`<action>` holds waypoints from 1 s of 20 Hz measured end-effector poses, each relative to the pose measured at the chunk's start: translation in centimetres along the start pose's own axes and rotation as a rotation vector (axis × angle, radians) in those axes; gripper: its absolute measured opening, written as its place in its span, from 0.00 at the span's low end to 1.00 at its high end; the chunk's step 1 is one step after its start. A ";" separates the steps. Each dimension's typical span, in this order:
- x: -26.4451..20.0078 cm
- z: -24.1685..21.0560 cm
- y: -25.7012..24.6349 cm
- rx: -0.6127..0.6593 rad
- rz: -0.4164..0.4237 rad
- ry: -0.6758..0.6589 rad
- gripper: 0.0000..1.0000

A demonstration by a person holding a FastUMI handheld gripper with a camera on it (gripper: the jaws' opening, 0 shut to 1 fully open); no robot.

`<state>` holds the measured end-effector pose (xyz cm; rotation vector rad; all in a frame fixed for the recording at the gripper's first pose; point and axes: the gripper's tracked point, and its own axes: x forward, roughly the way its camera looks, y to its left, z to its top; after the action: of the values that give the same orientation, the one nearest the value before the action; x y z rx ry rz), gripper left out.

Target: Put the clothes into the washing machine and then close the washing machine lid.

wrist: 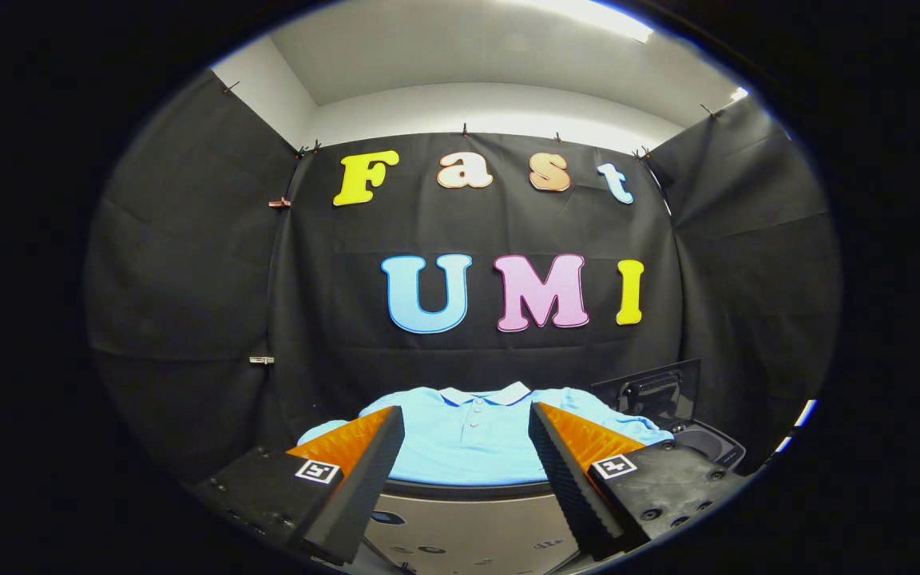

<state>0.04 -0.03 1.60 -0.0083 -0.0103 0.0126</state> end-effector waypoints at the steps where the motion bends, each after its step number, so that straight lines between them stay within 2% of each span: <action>1: 0.1 0.1 -0.1 0.001 -0.001 0.000 0.98; 6: 0.7 0.6 0.0 0.005 0.001 0.007 0.98; 13: 4.5 1.9 1.5 0.029 -0.024 0.068 0.98; 20: 11.2 2.7 -0.5 0.066 -0.150 0.158 0.99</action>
<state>11.24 -0.33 4.40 0.0575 0.1472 -0.1373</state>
